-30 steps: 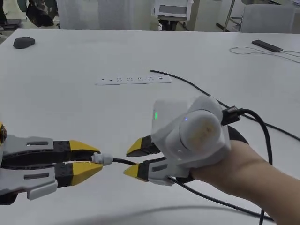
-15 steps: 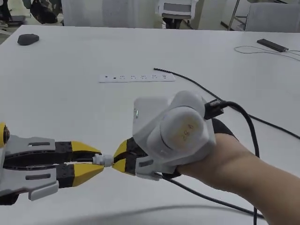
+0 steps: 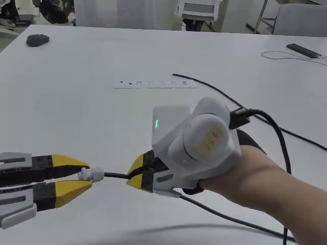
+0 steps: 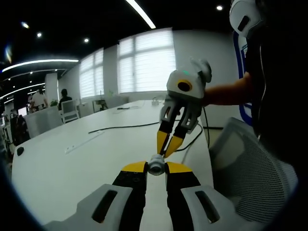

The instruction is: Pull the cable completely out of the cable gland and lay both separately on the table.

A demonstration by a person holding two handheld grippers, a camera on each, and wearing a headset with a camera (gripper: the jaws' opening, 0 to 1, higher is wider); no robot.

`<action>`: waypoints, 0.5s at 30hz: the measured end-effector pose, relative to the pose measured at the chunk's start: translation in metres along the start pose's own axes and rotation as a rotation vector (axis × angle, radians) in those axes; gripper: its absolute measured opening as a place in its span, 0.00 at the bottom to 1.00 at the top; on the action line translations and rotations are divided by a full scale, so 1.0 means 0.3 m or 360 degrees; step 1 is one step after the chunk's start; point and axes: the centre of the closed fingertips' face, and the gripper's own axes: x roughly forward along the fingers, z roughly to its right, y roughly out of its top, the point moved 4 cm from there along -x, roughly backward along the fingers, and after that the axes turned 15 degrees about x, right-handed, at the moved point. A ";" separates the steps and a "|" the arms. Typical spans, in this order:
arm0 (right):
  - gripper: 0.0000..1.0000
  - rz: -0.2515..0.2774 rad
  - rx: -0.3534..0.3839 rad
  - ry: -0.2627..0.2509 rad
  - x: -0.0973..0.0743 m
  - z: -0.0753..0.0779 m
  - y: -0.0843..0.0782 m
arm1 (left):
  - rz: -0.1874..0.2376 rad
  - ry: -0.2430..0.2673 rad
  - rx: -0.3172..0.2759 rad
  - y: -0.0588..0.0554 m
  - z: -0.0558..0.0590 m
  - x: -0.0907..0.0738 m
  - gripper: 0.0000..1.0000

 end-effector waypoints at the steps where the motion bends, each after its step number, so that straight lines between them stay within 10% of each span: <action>1: 0.00 0.0009 0.0012 0.0021 0.005 -0.007 0.009 | 0.0004 0.0019 -0.0004 -0.006 0.003 -0.019 0.14; 15: 0.00 0.0050 -0.0076 0.0065 0.118 -0.014 0.125 | -0.0050 0.0444 -0.0198 -0.137 0.023 -0.259 0.14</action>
